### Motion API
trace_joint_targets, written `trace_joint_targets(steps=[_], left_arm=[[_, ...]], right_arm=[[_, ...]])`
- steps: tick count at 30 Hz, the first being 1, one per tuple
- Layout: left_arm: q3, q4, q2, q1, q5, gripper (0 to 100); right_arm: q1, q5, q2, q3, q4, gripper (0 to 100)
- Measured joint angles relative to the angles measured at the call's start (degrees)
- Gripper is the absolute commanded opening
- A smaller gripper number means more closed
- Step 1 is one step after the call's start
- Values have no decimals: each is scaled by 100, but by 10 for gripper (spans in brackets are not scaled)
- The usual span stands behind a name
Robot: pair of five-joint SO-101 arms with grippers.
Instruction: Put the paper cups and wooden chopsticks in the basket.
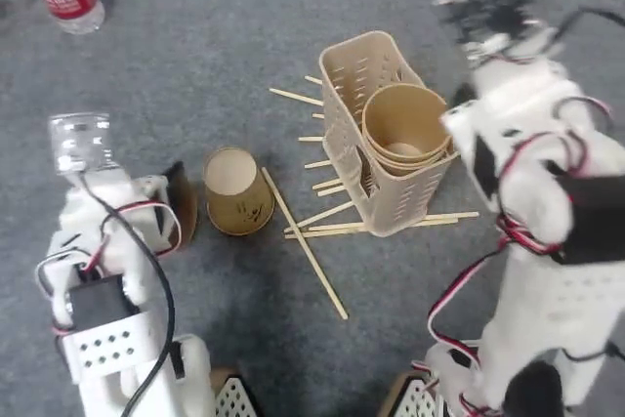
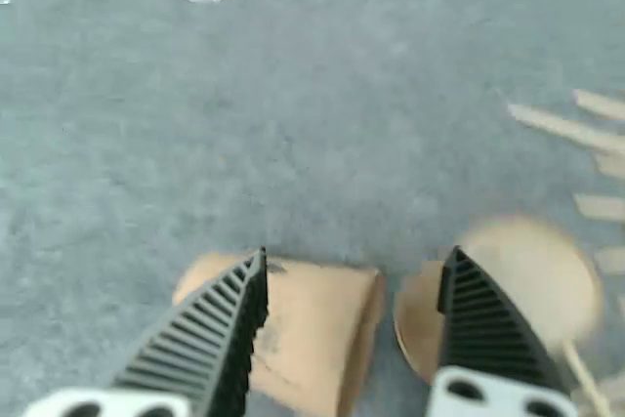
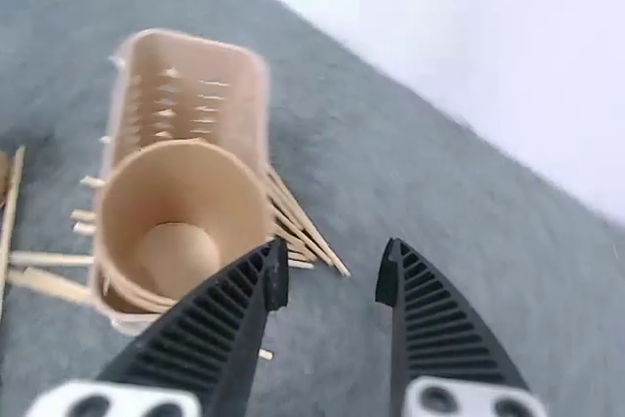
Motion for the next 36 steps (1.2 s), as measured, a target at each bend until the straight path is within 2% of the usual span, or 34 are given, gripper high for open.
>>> trace_joint_targets(steps=[3, 6, 9, 18, 22, 27, 33, 36], left_arm=[[0, 334, 0, 53, -624, 261], [237, 545, 0, 79, -1248, 261], [607, 404, 0, 62, -1644, 261], [2145, -1899, 0, -475, -2875, 261], [2673, -2910, 0, -510, -3042, 261], [3112, -3587, 0, -510, -3042, 261], [3455, -3842, 0, -677, -3042, 258], [3455, -3587, 0, -853, -3042, 255]], right_arm=[[457, -264, -132, 9, 0, 169], [554, -316, -246, 246, 0, 169], [580, -352, -281, 642, 0, 169], [598, -360, -299, 1407, 0, 169], [580, -360, -299, 1459, 0, 169], [598, -360, -308, 1459, 0, 169], [589, -369, -308, 1459, 0, 167], [580, -369, -308, 1591, 0, 167]])
